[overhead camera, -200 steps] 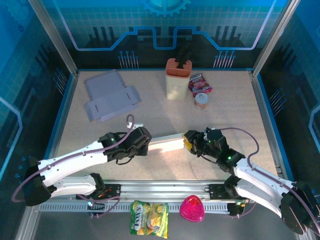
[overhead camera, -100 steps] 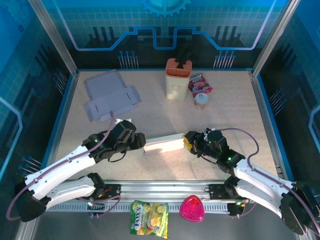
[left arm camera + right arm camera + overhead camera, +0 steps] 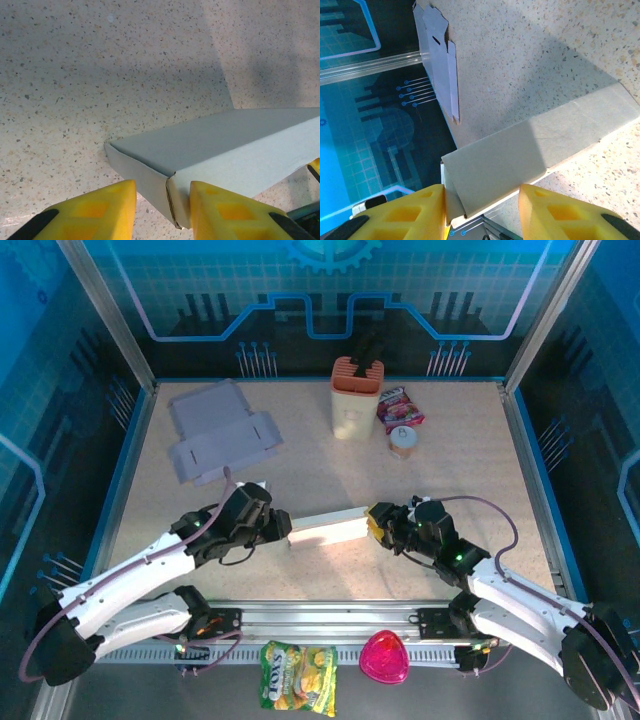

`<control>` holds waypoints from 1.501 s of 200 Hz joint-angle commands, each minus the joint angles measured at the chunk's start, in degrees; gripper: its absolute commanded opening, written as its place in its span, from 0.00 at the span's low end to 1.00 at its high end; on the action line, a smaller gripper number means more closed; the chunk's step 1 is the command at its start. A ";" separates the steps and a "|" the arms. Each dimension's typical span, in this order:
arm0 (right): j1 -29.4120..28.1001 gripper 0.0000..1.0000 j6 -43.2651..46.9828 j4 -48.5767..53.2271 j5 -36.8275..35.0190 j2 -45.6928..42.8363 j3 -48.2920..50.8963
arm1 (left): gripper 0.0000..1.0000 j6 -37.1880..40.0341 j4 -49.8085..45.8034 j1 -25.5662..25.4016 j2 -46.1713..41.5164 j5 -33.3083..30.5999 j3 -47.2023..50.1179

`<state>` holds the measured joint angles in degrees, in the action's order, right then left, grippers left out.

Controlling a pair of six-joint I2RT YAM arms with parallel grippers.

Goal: Fold the paper box

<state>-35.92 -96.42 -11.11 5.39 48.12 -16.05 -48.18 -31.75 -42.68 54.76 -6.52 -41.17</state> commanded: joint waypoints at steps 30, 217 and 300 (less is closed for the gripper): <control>0.68 0.41 1.00 4.80 -1.07 1.04 1.97 | 0.29 -1.40 0.06 0.35 -0.01 0.72 3.53; 1.41 0.24 4.77 14.05 -3.69 -1.26 3.32 | 0.13 -0.40 0.08 -8.68 6.84 -4.60 4.25; 15.41 0.28 32.95 32.76 11.36 -7.32 -3.03 | 0.11 4.01 8.23 -23.56 11.27 -22.12 -0.41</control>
<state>-23.53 -76.18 3.25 12.32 41.80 -18.00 -47.16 -22.61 -62.46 62.46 -23.14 -40.97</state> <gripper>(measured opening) 0.275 0.110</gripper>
